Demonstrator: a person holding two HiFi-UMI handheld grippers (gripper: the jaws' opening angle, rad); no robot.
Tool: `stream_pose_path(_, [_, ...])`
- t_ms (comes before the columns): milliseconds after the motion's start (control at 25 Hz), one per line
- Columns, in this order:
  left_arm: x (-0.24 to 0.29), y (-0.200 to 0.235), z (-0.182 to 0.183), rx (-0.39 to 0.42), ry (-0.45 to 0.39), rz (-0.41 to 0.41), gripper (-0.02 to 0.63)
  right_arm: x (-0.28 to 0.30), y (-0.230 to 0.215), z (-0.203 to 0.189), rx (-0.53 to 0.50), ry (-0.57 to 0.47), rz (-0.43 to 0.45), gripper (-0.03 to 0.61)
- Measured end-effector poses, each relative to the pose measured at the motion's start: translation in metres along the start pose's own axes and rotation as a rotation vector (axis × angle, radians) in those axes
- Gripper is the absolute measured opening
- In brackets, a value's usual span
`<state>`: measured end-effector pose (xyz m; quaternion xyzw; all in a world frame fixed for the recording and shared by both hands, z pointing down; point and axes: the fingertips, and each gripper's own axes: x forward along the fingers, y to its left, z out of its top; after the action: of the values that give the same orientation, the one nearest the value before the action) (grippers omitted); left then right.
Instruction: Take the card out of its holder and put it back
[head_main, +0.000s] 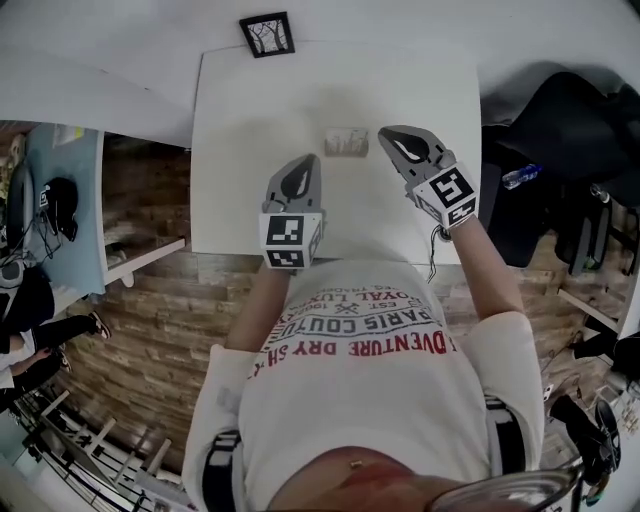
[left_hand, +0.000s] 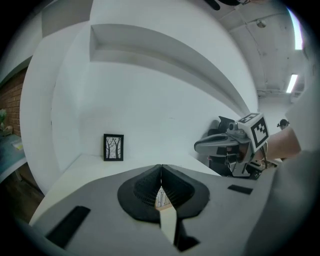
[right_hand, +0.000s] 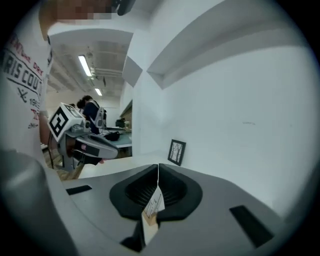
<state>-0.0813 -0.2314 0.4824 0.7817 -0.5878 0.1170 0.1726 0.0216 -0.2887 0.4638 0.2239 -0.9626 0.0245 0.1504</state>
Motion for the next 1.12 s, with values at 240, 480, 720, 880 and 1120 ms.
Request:
stream_pose_path(240, [-0.012, -0.009, 0.023, 0.024, -0.068, -0.055, 0.025, -0.022, 0.024, -0.005, 0.082, 0.007, -0.233, 0.026])
stream_pose_path(480, [-0.031, -0.014, 0.034, 0.058, -0.107, -0.088, 0.025, -0.040, 0.041, -0.010, 0.196, -0.006, -0.446, 0.025])
stream_pose_path(720, [-0.052, -0.012, 0.028, 0.059, -0.120, -0.088, 0.025, -0.047, 0.068, -0.015, 0.218, -0.015, -0.509, 0.025])
stream_pose_path(880, [-0.063, -0.011, 0.018, 0.055, -0.121, -0.091, 0.025, -0.051, 0.083, -0.017, 0.226, -0.025, -0.532, 0.025])
stream_pose_path(1120, [-0.075, -0.010, 0.016, 0.061, -0.127, -0.103, 0.025, -0.051, 0.096, -0.017, 0.220, -0.024, -0.543, 0.025])
